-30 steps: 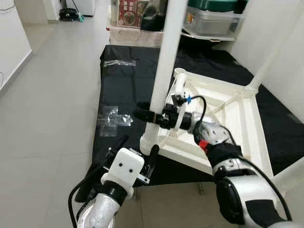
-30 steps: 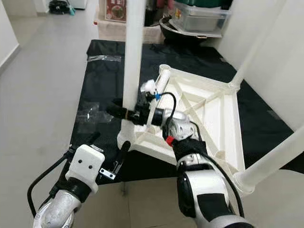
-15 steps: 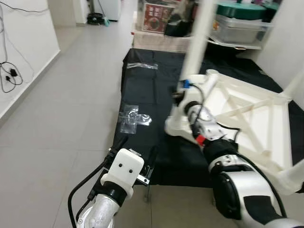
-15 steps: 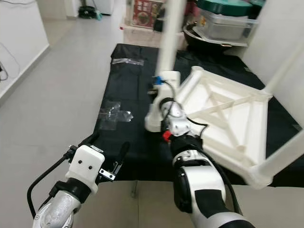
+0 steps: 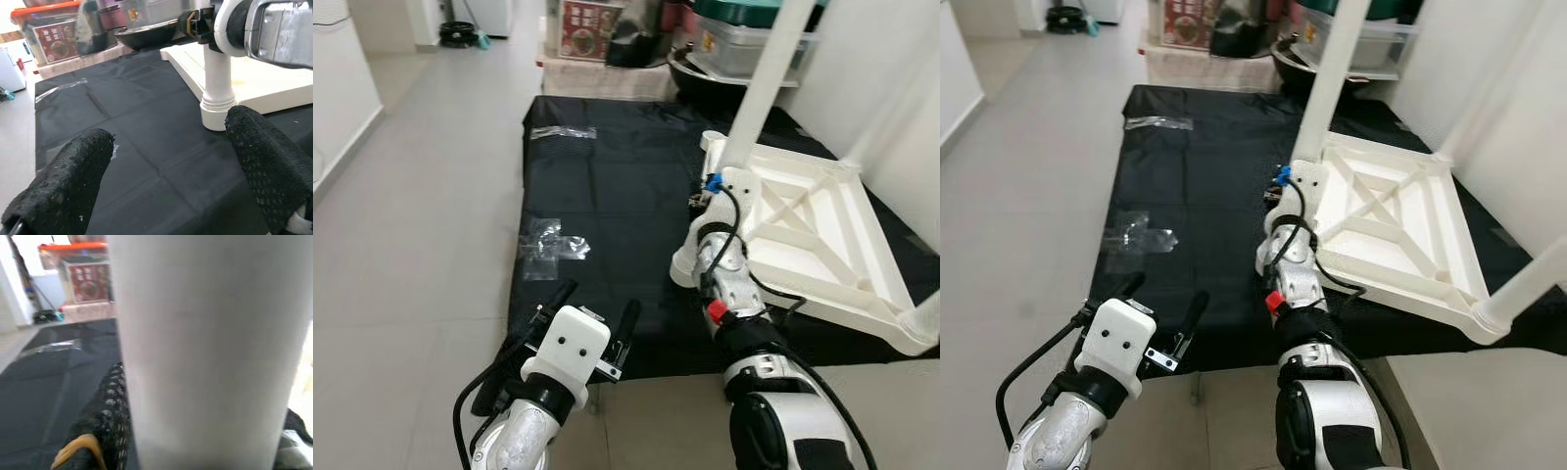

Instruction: Building children table

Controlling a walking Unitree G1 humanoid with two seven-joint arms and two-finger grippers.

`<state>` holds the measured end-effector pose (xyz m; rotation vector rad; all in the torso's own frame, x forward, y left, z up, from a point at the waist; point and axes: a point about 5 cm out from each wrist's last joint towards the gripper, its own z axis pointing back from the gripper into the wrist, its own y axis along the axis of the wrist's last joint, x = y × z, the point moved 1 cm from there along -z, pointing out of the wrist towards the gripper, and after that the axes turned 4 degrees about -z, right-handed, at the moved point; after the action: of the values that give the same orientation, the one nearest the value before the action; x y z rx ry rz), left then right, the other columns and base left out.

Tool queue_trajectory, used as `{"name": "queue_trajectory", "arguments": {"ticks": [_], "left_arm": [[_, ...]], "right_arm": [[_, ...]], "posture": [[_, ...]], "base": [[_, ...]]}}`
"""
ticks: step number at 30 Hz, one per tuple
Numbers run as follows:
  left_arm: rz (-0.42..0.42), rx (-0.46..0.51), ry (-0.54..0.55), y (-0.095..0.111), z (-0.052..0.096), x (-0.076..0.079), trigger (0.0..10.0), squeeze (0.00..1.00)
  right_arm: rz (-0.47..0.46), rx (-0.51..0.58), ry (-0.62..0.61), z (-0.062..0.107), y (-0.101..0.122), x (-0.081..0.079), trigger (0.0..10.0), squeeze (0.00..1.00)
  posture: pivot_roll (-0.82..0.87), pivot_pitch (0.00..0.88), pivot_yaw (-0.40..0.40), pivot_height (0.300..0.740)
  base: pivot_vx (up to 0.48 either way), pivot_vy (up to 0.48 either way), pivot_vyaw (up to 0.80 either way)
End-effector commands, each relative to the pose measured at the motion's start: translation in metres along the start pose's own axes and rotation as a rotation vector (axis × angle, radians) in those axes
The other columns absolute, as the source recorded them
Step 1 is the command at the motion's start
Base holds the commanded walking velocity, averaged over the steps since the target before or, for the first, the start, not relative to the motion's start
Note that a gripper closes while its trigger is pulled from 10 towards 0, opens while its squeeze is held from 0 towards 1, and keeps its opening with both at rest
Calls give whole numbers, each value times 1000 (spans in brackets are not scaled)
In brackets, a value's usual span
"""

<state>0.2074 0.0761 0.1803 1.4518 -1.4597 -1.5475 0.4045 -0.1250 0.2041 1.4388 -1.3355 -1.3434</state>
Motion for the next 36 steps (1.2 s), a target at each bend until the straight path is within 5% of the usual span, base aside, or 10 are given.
{"name": "queue_trajectory", "arguments": {"ticks": [1, 3, 12, 13, 21, 23, 24, 32, 35, 36], "left_arm": [[12, 0, -12, -1, 0, 3, 10000, 0], [11, 3, -13, 0, -1, 3, 10000, 0], [12, 15, -15, 3, -2, 4, 10000, 0], [14, 16, -17, 3, -1, 5, 10000, 0], [9, 12, -11, 2, -1, 4, 10000, 0], [8, 11, -11, 2, -1, 4, 10000, 0], [8, 10, -10, 1, -1, 4, 10000, 0], [9, 6, -9, 0, 0, 5, 10000, 0], [9, 4, -6, 0, 0, 4, 10000, 0], [9, 4, -5, -1, 0, 4, 10000, 0]], "right_arm": [[-12, 17, 57, -2, 2, 0, 10000, 0], [-32, 11, 100, -4, 4, 1, 10000, 0], [-210, -188, 907, 7, 9, -18, 10000, 0], [-222, -238, 1084, 15, 8, -20, 10000, 0], [-164, -385, 1417, 36, -4, -28, 10000, 0], [-139, -388, 1427, 36, -6, -31, 10000, 0], [-115, -378, 1372, 33, -7, -34, 275, 0], [-76, -291, 1201, 21, -6, -36, 0, 0], [-25, -232, 959, 6, -2, -29, 0, 0], [27, -216, 740, -4, -2, -18, 0, 0]], "posture": [[108, 80, -116, 740], [109, 79, -117, 740], [110, 75, -116, 740], [113, 74, -119, 740], [124, 64, -125, 740], [126, 62, -125, 740], [126, 60, -123, 740], [124, 54, -121, 740], [118, 50, -120, 740], [114, 50, -118, 740]], "base": [[0, 0, 0], [0, 0, 0], [0, 0, 0], [0, 0, 0], [0, 0, 0], [0, 0, 0], [0, 0, 0], [0, 0, 0], [0, 0, 0], [0, 0, 0]]}}
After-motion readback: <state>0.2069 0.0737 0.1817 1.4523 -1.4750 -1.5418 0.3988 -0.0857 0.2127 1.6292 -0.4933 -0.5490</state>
